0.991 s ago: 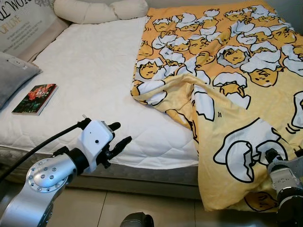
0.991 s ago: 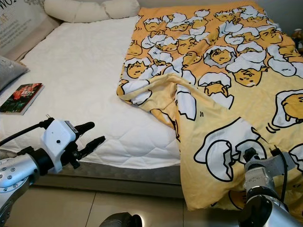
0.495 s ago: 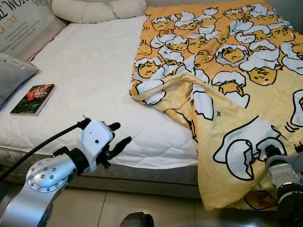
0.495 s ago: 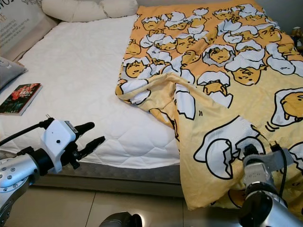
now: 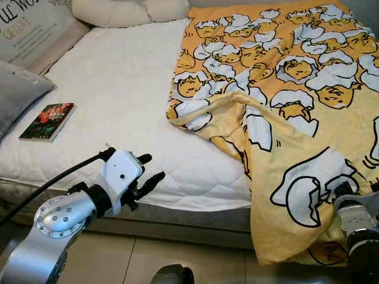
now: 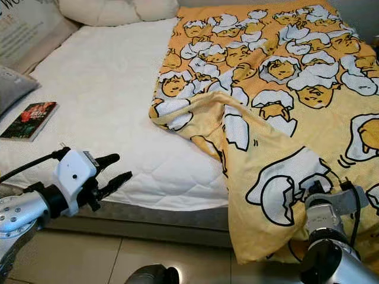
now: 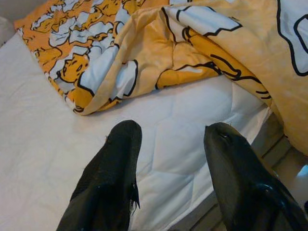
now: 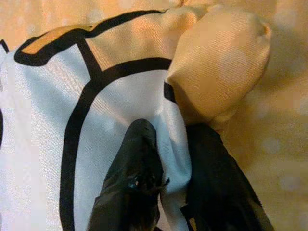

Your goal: Clean up the room

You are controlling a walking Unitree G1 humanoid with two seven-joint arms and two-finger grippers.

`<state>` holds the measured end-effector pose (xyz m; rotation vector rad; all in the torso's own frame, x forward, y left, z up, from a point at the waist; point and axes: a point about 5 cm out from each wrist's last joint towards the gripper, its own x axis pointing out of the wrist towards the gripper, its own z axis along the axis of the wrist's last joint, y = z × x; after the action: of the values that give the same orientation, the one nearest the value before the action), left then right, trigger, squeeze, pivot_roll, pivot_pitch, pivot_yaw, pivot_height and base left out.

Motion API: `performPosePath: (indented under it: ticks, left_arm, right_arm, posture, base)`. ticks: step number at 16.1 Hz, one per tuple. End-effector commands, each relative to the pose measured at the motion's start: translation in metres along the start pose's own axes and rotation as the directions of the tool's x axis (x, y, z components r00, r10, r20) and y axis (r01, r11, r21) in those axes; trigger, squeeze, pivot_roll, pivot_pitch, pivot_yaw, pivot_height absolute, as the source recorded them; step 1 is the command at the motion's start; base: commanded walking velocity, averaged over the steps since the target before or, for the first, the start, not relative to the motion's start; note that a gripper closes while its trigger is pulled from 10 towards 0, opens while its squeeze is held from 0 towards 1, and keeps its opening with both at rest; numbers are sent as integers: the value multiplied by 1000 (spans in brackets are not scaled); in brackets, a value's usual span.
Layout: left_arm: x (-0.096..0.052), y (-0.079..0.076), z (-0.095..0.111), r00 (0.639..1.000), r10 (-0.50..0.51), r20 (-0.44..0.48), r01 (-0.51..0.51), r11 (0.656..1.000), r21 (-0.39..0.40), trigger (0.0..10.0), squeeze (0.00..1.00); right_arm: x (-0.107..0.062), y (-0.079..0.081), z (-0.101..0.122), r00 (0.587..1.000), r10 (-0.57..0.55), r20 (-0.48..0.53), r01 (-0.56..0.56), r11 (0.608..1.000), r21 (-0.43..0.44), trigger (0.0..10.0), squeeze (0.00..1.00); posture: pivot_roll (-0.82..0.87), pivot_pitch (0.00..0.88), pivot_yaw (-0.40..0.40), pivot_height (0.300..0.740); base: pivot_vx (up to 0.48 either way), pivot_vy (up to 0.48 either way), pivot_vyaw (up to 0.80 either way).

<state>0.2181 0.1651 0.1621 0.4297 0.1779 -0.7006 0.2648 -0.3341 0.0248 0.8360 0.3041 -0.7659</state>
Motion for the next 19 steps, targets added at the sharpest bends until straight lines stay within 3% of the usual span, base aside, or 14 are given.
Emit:
performPosePath:
  ticks: [1, 6, 9, 11, 13, 14, 15, 17, 18, 19]
  left_arm:
    - [2, 2, -1, 1000, -2, -8, 2, 1000, 14, 10000, 0]
    - [23, 3, -12, 1000, 15, 12, -15, 1000, -7, 10000, 0]
    - [28, 3, -20, 999, 38, 21, -38, 999, -36, 10000, 0]
    - [29, 3, -24, 999, 49, 23, -48, 998, -51, 10000, 0]
    - [32, 4, -28, 998, 56, 25, -55, 997, -57, 10000, 0]
    - [34, 3, -28, 998, 51, 29, -49, 997, -56, 10000, 0]
    - [36, 3, -28, 998, 44, 33, -42, 998, -53, 10000, 0]
    - [38, 3, -26, 999, 34, 40, -32, 998, -47, 10000, 0]
    - [38, 3, -26, 999, 32, 42, -30, 999, -45, 10000, 0]
    - [38, 3, -26, 999, 32, 42, -30, 999, -44, 10000, 0]
  right_arm:
    - [-1, -5, -6, 1000, -12, -29, 12, 1000, -2, 0, 0]
    - [-2, 8, -19, 983, 142, -118, -157, 979, -127, 0, 0]
    - [-6, 8, -34, 947, 233, -223, -282, 933, -225, 0, 0]
    - [-11, 21, -47, 869, 377, -321, -462, 850, -254, 0, 0]
    - [-28, 52, -74, 618, 578, -533, -768, 589, -251, 0, 0]
    - [-41, 66, -88, 454, 623, -637, -881, 423, -214, 0, 0]
    - [-55, 77, -98, 315, 634, -706, -945, 274, -176, 0, 0]
    - [-93, 102, -111, -2, 589, -808, -997, -59, -41, 0, 0]
    - [-107, 110, -111, -98, 568, -817, -989, -148, 16, 0, 0]
    - [-114, 113, -108, -146, 561, -815, -981, -188, 47, 0, 0]
  posture:
    - [226, 15, 145, 740]
    - [132, 0, 88, 740]
    - [86, 0, 72, 740]
    - [66, 0, 66, 740]
    - [55, 0, 68, 740]
    - [54, 0, 68, 740]
    - [53, 0, 69, 740]
    - [57, 0, 69, 740]
    - [58, 0, 68, 740]
    - [60, 0, 68, 740]
  base:
    - [0, 0, 0]
    - [0, 0, 0]
    - [0, 0, 0]
    - [0, 0, 0]
    - [0, 0, 0]
    - [0, 0, 0]
    - [0, 0, 0]
    - [0, 0, 0]
    - [0, 0, 0]
    - [0, 0, 0]
